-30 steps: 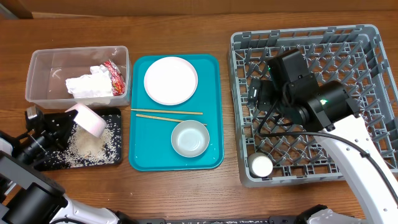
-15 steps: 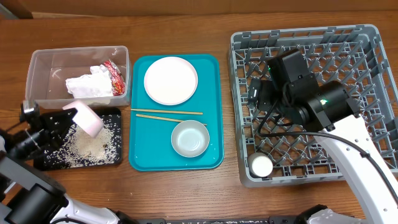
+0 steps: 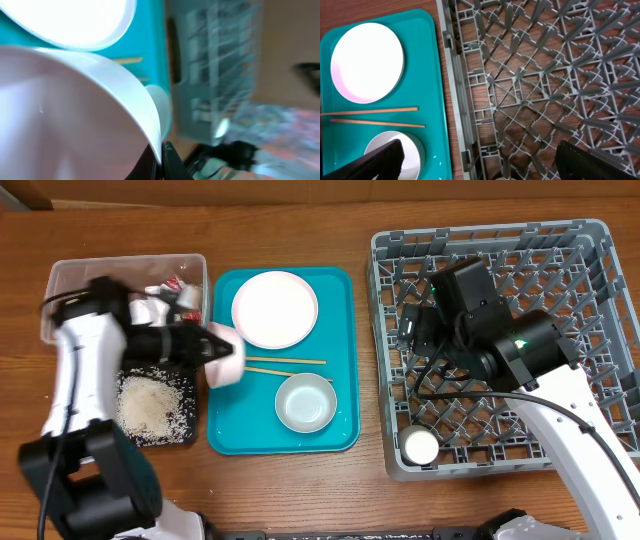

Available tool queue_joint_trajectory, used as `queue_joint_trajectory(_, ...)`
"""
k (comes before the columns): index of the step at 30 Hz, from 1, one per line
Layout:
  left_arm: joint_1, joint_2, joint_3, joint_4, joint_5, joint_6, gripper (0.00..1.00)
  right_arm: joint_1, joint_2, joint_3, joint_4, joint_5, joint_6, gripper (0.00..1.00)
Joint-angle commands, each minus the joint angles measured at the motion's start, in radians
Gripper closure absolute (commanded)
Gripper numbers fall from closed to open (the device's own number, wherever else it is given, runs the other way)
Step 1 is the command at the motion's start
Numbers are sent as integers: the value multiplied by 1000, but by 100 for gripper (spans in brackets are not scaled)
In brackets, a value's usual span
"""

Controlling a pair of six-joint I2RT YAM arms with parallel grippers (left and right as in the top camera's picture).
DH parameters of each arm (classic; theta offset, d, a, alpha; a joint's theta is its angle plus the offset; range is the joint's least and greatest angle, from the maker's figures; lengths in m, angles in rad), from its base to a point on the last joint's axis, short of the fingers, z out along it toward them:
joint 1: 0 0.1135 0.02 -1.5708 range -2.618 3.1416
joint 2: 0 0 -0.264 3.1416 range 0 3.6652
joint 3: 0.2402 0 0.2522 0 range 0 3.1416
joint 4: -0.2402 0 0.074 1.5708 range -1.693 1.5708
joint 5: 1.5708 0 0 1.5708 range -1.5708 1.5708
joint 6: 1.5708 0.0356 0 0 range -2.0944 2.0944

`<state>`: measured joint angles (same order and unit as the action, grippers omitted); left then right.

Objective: Sort waste into correct bins and load items into the dishwasher
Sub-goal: 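Return the emptied bowl to the teal tray with the left gripper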

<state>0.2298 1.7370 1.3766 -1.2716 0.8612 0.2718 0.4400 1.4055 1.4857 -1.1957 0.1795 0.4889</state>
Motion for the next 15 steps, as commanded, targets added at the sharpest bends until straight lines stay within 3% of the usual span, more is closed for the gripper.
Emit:
queue_joint_trajectory(1, -163, -17, 16, 43, -388, -254, 96, -3, -2, 19, 6, -1, -7, 2)
queue_joint_trajectory(5, -333, -16, 6, 79, -657, -385, 96, -3, -2, 19, 6, -1, -7, 2)
queue_joint_trajectory(11, -452, -4, -46, 116, -782, -448, 96, -3, -2, 19, 5, -1, -7, 2)
queue_joint_trajectory(15, -488, -3, -80, 138, -756, -452, 92, -3, -2, 19, 9, -1, -7, 1)
